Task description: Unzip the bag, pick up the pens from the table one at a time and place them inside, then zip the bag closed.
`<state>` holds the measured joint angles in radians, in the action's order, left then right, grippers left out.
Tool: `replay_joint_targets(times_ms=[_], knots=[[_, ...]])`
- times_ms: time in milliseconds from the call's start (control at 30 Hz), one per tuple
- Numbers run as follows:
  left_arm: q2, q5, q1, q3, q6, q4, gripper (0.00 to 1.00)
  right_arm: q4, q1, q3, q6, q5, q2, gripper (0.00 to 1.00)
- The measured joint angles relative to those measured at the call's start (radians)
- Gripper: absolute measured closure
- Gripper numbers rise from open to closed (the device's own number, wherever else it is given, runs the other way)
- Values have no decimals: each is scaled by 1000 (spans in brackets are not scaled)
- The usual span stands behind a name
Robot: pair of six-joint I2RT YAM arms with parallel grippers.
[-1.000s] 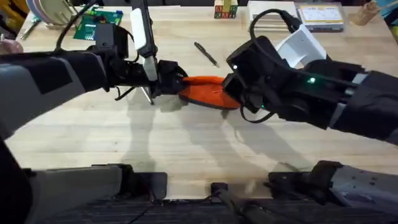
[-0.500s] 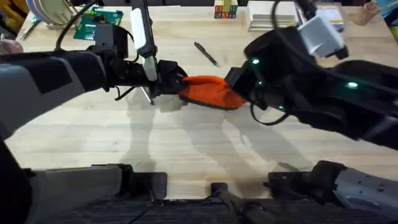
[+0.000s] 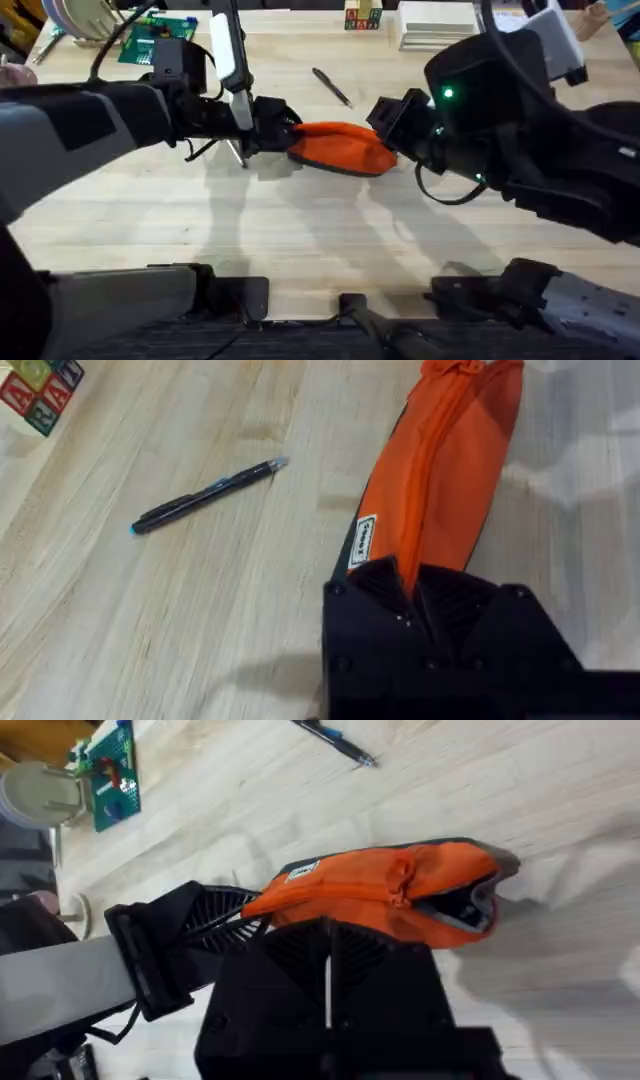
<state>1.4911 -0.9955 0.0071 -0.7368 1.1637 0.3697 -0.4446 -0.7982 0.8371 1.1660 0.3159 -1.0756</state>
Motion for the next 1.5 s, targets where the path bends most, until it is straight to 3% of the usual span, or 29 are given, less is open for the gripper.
replay_joint_targets(times_ms=[267, 333, 500, 533, 900, 1100, 1500], knots=[[0, 0, 0, 0, 0, 0, 957, 3, 0, 0, -46, 1, 0, 969], [0, 0, 0, 0, 0, 0, 957, 3, 0, 0, -56, 0, 0, 767], [0, 0, 0, 0, 0, 0, 957, 2, 0, 0, -112, 0, 0, 60], [0, 0, 0, 0, 0, 0, 957, 2, 0, 0, -121, 0, 0, 19], [0, 0, 0, 0, 0, 0, 957, -1, 0, 0, -141, -45, 0, 4], [0, 0, 0, 0, 0, 0, 957, -16, 0, 22, -329, -89, 0, 5], [0, 0, 0, 0, 0, 0, 957, -251, 179, 325, -538, -188, -141, 5]])
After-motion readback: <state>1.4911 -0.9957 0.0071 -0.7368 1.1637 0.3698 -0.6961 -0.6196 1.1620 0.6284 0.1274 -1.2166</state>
